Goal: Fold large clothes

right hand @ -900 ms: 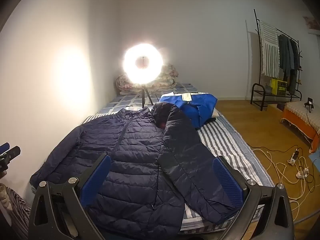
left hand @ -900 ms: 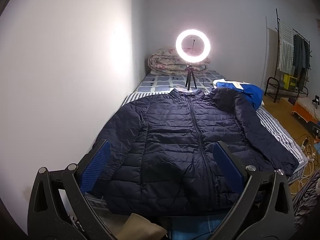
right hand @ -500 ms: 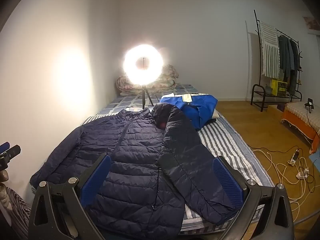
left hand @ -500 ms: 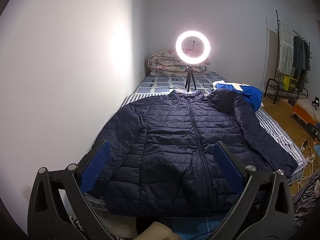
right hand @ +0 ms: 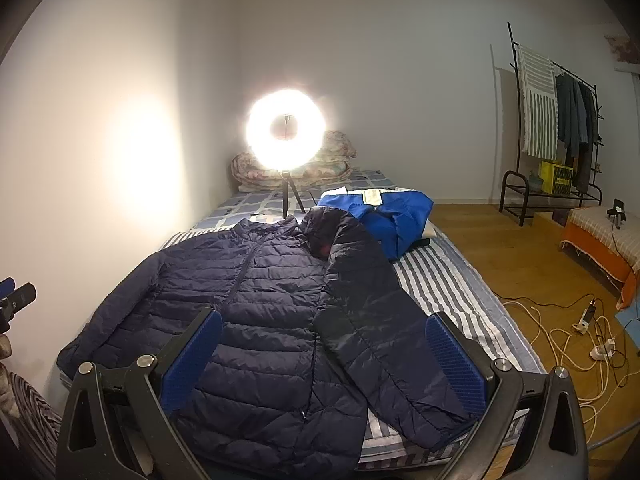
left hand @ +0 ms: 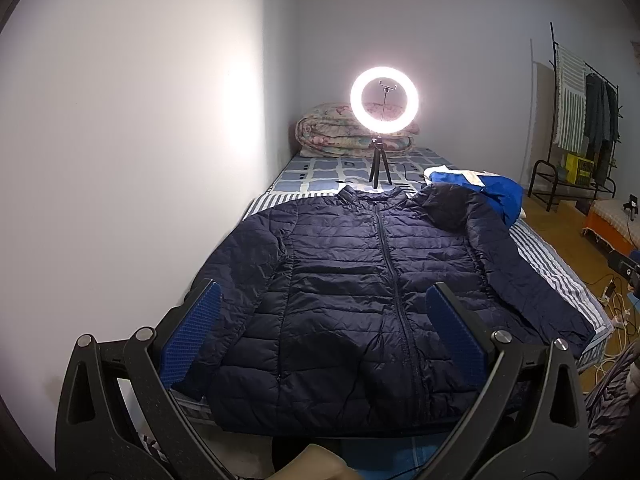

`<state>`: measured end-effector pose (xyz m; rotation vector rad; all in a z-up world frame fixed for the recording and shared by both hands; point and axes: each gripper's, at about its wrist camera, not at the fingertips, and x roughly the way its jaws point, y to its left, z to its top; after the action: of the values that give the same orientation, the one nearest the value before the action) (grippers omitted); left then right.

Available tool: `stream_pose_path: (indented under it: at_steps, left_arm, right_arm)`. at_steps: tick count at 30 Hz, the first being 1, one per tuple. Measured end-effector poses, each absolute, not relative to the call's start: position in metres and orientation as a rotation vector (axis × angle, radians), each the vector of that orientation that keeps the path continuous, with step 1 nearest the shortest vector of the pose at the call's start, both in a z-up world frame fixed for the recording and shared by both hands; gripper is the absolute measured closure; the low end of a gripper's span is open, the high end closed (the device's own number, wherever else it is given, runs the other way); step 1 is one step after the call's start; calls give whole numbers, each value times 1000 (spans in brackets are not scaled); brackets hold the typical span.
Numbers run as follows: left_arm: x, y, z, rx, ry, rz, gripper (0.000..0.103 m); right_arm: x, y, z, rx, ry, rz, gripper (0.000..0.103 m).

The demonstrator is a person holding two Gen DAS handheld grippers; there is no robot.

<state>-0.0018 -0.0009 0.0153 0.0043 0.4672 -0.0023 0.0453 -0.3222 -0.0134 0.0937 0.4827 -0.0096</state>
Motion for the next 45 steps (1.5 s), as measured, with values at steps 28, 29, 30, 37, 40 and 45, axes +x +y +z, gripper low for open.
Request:
stream_pose_path:
  at_steps: [28,29,30,37,40,45]
  left_arm:
    - [-5,0,17,37,437,33,0]
    - [-5,1,16,36,442,32,0]
    - [-5,2,14,36,446,31,0]
    - [-13,1,5,34,457,29,0]
    - [-13,0,5,35,455,30,0]
    - [-15,-3,4,37,445,28,0]
  right_arm:
    - [43,-319,-15,90,481,-20,0]
    - [43,-318,-16,88,483,-20,0]
    - [42,-317,-17,87,485,-20,0]
    - [35,-313,-18,84,479,-19,0]
    - [33,-312,-17,82,473,-20,0]
    - [31,-312,-16,81,466,-22,0]
